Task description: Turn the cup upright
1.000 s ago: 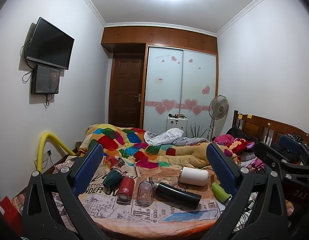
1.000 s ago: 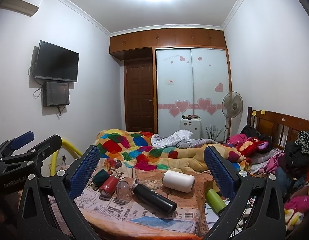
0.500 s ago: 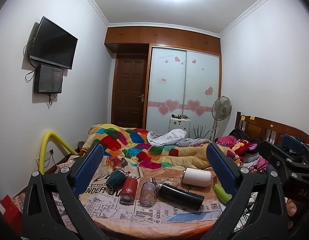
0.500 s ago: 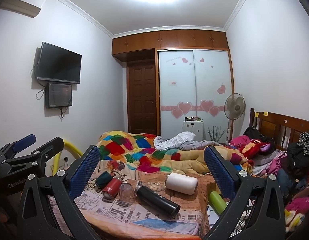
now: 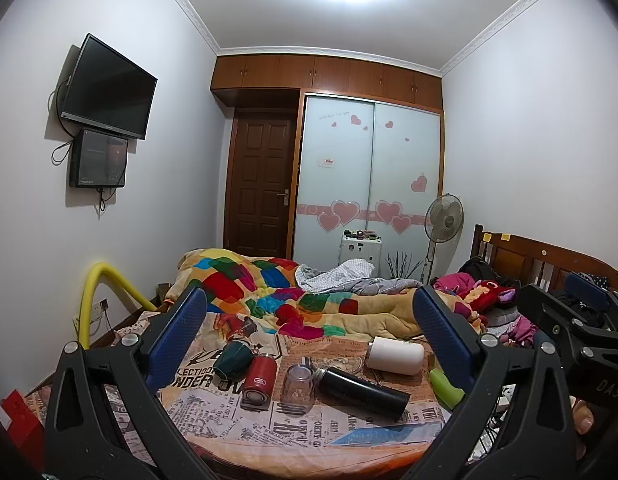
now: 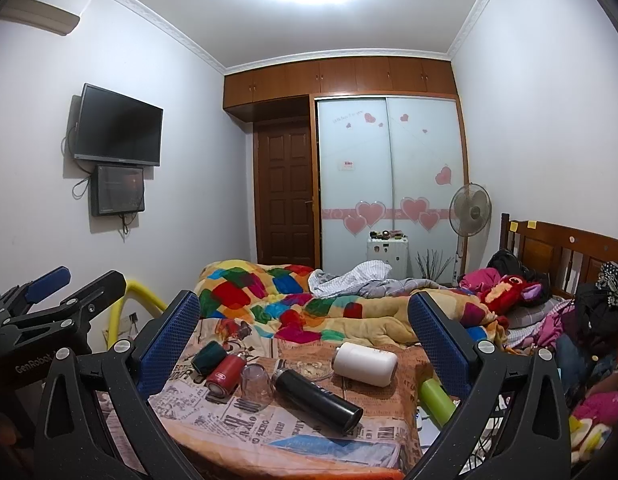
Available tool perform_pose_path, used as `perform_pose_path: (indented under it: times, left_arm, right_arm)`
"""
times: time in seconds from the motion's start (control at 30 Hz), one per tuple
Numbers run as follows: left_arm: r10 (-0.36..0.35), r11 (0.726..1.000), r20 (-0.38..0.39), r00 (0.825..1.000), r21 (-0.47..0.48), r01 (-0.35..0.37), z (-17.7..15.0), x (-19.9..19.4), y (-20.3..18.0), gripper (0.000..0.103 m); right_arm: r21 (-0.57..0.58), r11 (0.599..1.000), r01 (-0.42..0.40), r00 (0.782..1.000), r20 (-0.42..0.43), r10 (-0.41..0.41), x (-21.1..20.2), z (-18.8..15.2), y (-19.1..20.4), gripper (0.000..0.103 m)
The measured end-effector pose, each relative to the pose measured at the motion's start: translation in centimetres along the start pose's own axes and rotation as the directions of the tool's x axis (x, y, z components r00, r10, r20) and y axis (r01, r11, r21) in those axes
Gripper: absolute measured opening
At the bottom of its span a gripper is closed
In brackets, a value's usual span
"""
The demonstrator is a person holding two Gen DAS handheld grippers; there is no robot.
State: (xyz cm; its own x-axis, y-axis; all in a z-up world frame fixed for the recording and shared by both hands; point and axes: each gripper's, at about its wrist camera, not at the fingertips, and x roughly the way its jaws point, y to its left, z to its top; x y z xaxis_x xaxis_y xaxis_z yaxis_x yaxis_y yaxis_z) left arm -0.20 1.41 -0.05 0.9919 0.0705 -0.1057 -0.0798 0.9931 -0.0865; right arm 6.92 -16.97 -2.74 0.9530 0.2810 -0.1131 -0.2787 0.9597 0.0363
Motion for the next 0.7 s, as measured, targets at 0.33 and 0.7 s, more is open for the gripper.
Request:
perform_pose_path:
  times: [0.33, 0.7]
  left_arm:
    - [0.000, 1.000, 0.001, 1.000, 0.000, 0.000, -0.02, -0.02, 0.02, 0.103]
    - [-0.001, 1.000, 0.000, 1.000, -0.001, 0.001, -0.10, -0.03, 0.08, 0.103]
  right_arm:
    - [-0.002, 1.000, 0.001, 1.000, 0.000, -0.001, 0.01, -0.14, -0.01, 0.103]
    - [0.000, 1.000, 0.003, 1.000, -0.014, -0.003, 0.33, -0.35, -0.38, 0.103]
